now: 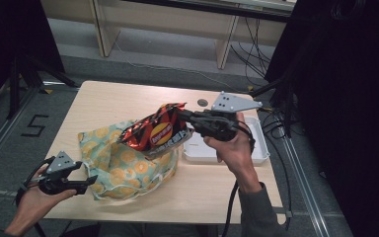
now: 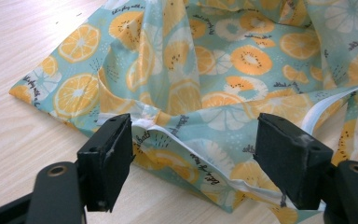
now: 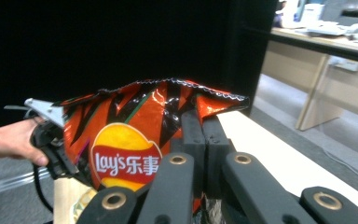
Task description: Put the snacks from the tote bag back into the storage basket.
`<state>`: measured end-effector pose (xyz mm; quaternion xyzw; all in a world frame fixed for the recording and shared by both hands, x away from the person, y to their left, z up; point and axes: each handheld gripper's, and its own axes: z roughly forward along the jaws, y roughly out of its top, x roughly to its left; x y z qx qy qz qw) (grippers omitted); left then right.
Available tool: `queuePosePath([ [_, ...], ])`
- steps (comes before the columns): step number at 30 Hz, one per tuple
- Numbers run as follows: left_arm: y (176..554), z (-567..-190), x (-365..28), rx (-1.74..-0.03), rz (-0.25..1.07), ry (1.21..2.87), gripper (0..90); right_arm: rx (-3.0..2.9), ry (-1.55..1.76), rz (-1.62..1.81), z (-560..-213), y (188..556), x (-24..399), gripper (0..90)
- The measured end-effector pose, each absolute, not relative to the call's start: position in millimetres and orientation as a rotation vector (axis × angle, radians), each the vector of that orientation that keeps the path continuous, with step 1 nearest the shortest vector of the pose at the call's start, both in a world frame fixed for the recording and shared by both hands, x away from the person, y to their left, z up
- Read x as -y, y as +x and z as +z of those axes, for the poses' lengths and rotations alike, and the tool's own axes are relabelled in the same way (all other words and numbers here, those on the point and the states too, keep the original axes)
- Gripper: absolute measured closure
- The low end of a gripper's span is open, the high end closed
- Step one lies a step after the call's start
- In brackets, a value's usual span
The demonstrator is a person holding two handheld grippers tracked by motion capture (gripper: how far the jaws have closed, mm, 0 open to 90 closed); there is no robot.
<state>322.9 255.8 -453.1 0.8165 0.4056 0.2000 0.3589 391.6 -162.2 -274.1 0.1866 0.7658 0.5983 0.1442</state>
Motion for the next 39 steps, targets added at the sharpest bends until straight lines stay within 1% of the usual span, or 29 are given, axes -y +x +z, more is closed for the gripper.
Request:
queuePosePath([
  [12, 322.3, -452.3, -255.3, -1.049, 0.527, 2.101, 27.5, -2.076, 0.697, 1.664, -270.4, 403.2, 212.6, 90.0],
  [23, 322.2, -452.2, -255.7, -1.051, 0.539, 2.105, 27.6, -2.038, 0.880, 1.541, -290.4, 418.4, 248.3, 90.0],
  [28, 323.7, -453.6, -255.2, -1.049, 0.545, 2.103, 27.6, -2.007, 0.960, 1.490, -306.3, 426.6, 269.1, 90.0],
  [30, 322.8, -454.5, -253.2, -1.064, 0.526, 2.102, 27.6, -2.004, 0.961, 1.476, -310.1, 430.7, 273.5, 90.0],
  [31, 323.3, -453.9, -254.0, -1.046, 0.545, 2.128, 27.6, -2.011, 1.008, 1.472, -311.9, 429.8, 272.6, 90.0],
  [34, 324.0, -454.3, -253.3, -1.034, 0.537, 2.129, 27.4, -2.004, 0.996, 1.436, -317.0, 434.2, 272.1, 90.0],
  [35, 323.0, -455.6, -251.1, -1.053, 0.517, 2.103, 27.3, -2.013, 1.002, 1.433, -318.4, 435.1, 271.7, 90.0],
  [37, 323.6, -454.6, -252.9, -1.027, 0.532, 2.140, 27.3, -2.014, 1.014, 1.439, -322.3, 437.1, 269.9, 90.0],
  [39, 323.0, -455.3, -251.6, -1.050, 0.519, 2.109, 27.3, -2.026, 1.018, 1.433, -325.4, 438.9, 267.6, 90.0],
])
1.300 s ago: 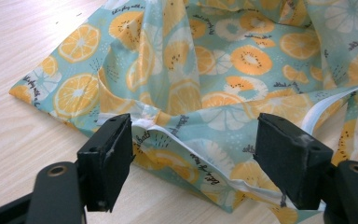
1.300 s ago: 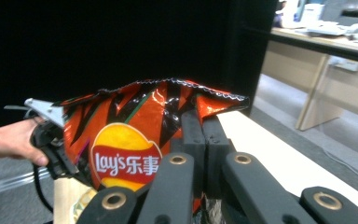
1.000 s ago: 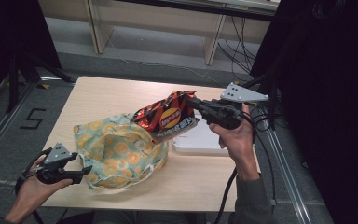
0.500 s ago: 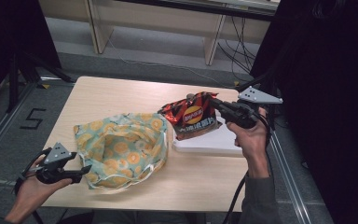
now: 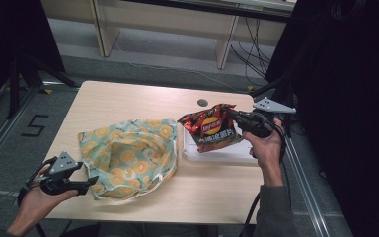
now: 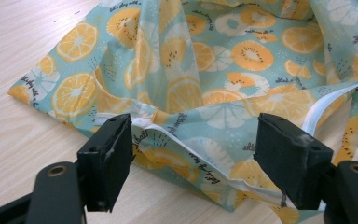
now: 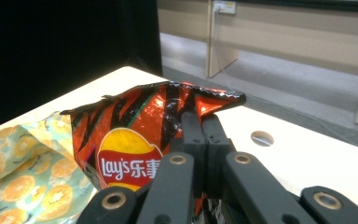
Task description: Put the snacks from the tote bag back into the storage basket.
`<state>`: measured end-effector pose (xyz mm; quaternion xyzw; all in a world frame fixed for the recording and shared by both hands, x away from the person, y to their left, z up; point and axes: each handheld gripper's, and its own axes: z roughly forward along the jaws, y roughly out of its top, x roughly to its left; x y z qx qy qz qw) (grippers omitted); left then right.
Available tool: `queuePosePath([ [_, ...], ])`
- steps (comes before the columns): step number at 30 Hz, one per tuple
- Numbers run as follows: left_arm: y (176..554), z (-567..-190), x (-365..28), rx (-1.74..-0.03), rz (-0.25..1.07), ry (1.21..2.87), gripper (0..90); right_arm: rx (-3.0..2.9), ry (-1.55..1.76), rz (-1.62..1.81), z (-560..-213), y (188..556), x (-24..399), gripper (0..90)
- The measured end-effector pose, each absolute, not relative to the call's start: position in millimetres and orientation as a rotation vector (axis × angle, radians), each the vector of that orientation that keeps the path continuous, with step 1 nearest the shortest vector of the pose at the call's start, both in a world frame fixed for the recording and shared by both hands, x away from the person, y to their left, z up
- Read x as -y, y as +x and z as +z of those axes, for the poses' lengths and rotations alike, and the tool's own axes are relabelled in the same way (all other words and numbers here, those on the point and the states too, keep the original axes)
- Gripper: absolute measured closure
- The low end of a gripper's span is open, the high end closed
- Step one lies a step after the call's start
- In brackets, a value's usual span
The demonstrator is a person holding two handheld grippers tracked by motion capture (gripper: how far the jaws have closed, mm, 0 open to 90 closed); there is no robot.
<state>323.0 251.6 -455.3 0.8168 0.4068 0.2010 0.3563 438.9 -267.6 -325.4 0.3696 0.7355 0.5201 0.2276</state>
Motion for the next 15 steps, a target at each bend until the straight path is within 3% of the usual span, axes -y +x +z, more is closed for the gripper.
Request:
queuePosePath([
  [15, 324.0, -455.8, -251.8, -1.034, 0.532, 2.129, 26.8, -2.026, 1.177, 1.387, -347.7, 451.8, 267.0, 90.0],
])
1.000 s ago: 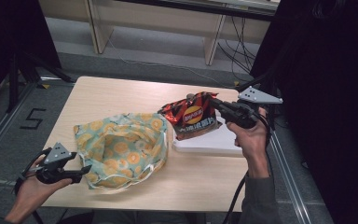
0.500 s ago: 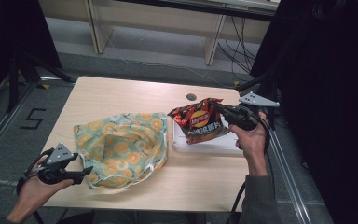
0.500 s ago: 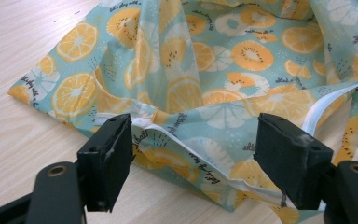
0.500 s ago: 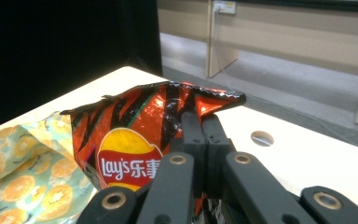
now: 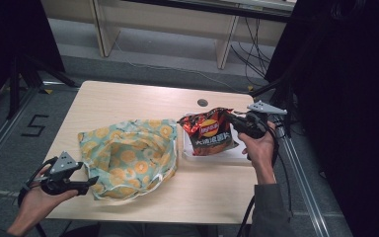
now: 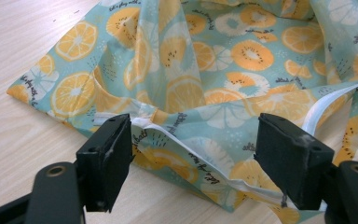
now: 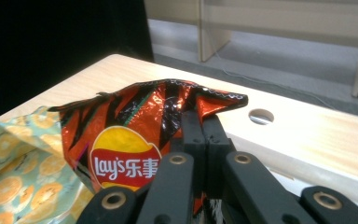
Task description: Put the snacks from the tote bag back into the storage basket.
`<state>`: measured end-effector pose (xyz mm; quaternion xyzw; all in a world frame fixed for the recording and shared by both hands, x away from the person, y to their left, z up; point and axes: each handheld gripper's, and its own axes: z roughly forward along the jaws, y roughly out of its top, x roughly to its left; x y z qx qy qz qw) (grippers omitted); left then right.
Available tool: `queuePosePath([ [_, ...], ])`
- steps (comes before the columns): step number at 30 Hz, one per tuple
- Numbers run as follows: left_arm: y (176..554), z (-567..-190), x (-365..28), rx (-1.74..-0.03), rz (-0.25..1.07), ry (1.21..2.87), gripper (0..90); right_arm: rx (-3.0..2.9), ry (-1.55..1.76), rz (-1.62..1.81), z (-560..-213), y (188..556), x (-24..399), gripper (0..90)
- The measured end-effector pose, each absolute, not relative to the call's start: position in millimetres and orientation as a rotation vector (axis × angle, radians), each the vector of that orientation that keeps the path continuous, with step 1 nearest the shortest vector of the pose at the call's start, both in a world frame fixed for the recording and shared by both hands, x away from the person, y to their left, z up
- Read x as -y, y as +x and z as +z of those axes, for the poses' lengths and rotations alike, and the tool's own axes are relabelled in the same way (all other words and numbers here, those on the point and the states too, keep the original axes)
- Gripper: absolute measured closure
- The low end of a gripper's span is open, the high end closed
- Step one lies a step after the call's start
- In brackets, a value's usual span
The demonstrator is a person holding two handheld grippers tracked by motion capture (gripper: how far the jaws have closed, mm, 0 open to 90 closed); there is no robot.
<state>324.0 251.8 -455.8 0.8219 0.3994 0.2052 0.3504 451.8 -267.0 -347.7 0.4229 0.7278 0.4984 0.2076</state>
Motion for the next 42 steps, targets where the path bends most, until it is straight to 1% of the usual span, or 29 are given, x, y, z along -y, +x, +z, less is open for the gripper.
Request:
queuePosePath([
  [5, 324.0, -455.9, -251.8, -1.031, 0.526, 2.138, 26.7, -1.983, 1.297, 1.362, -355.1, 455.5, 277.4, 90.0],
  [12, 324.6, -456.3, -251.8, -1.029, 0.529, 2.146, 26.5, -1.948, 1.385, 1.340, -366.4, 460.9, 286.2, 90.0],
  [14, 324.7, -457.4, -251.5, -1.028, 0.530, 2.137, 26.5, -1.939, 1.374, 1.331, -371.9, 463.8, 288.8, 90.0],
  [20, 324.8, -457.0, -251.9, -1.032, 0.526, 2.145, 26.5, -1.955, 1.365, 1.291, -373.4, 466.3, 287.3, 88.9],
  [21, 324.7, -457.1, -251.2, -1.042, 0.529, 2.123, 26.5, -1.967, 1.339, 1.290, -374.1, 468.1, 288.3, 88.9],
  [22, 325.3, -456.0, -253.3, -1.030, 0.531, 2.141, 26.5, -1.960, 1.365, 1.294, -374.4, 467.7, 286.5, 88.9],
  [28, 325.3, -454.4, -256.1, -1.056, 0.548, 2.104, 26.4, -1.960, 1.360, 1.289, -377.6, 474.4, 286.2, 88.6],
  [30, 325.4, -454.5, -256.8, -1.054, 0.549, 2.115, 26.3, -1.975, 1.324, 1.279, -379.9, 479.0, 287.0, 87.9],
  [34, 324.6, -453.6, -255.7, -1.063, 0.554, 2.118, 26.3, -1.984, 1.331, 1.257, -383.8, 485.8, 285.4, 87.6],
  [35, 324.7, -453.8, -255.5, -1.059, 0.552, 2.117, 26.2, -1.959, 1.393, 1.278, -384.4, 486.3, 282.7, 87.6],
  [36, 324.4, -454.6, -254.6, -1.069, 0.538, 2.102, 26.2, -1.962, 1.387, 1.287, -385.4, 489.2, 284.0, 87.6],
  [42, 324.8, -453.9, -255.6, -1.046, 0.553, 2.123, 26.3, -1.948, 1.382, 1.288, -391.7, 502.7, 285.7, 88.2],
])
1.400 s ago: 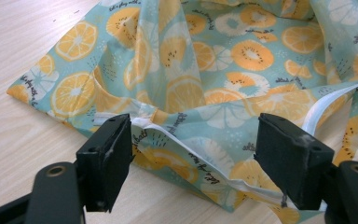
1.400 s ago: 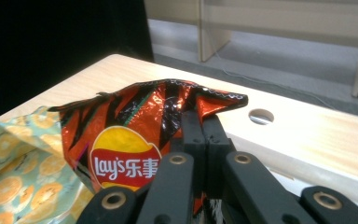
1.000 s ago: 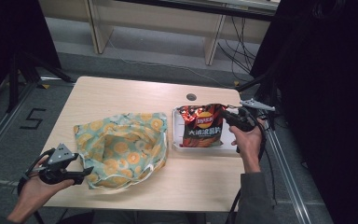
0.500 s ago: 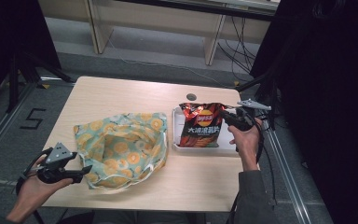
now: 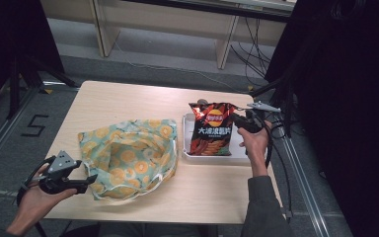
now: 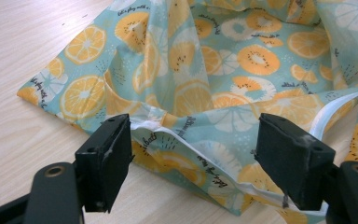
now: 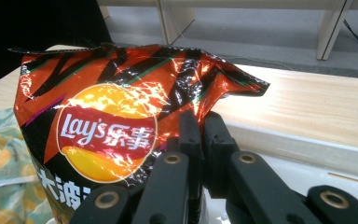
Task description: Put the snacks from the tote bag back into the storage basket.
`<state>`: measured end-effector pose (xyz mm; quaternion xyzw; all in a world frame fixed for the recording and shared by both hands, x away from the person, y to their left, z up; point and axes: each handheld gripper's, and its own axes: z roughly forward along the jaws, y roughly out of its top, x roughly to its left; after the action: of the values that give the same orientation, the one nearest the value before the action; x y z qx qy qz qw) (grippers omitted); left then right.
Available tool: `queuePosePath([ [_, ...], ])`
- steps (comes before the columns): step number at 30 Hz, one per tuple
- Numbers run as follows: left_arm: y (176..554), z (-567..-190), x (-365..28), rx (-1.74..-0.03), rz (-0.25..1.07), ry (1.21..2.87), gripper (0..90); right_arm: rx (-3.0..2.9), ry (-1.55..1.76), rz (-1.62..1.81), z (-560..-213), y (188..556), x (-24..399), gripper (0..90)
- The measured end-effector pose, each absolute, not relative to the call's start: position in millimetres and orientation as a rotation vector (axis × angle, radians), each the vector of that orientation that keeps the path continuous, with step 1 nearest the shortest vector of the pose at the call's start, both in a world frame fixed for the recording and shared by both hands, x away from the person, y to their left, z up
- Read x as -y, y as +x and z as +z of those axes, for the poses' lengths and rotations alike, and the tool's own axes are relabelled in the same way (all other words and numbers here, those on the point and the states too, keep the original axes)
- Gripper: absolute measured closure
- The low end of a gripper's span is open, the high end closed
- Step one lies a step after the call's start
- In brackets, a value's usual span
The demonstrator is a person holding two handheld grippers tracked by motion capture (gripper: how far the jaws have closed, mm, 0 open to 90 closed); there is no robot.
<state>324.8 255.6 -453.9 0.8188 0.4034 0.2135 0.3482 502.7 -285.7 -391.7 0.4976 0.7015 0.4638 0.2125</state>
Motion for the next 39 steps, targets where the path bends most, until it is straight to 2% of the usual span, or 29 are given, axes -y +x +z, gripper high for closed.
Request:
queuePosePath([
  [3, 324.7, -453.9, -255.3, -1.044, 0.531, 2.114, 26.2, -1.937, 1.423, 1.276, -394.4, 506.7, 285.8, 88.6],
  [4, 324.2, -455.6, -252.2, -1.067, 0.510, 2.061, 26.2, -1.933, 1.410, 1.277, -396.4, 509.3, 286.9, 88.8],
  [12, 324.7, -455.5, -250.5, -1.049, 0.517, 2.097, 26.0, -1.935, 1.408, 1.290, -400.7, 518.1, 285.7, 88.3],
  [19, 325.3, -455.7, -253.1, -1.045, 0.514, 2.104, 26.1, -1.955, 1.421, 1.267, -405.1, 525.0, 287.8, 78.0],
  [22, 325.3, -455.8, -251.3, -1.045, 0.520, 2.098, 26.0, -1.941, 1.439, 1.268, -404.9, 524.8, 288.3, 69.8],
  [26, 325.5, -455.7, -249.0, -1.031, 0.520, 2.114, 26.1, -1.916, 1.506, 1.285, -402.1, 520.9, 284.3, 66.7],
  [27, 325.6, -457.6, -246.7, -1.037, 0.514, 2.074, 26.0, -1.915, 1.483, 1.291, -401.6, 521.0, 284.2, 66.5],
  [39, 325.1, -455.6, -250.0, -1.032, 0.519, 2.107, 26.0, -1.942, 1.371, 1.327, -386.6, 513.2, 270.9, 55.0],
])
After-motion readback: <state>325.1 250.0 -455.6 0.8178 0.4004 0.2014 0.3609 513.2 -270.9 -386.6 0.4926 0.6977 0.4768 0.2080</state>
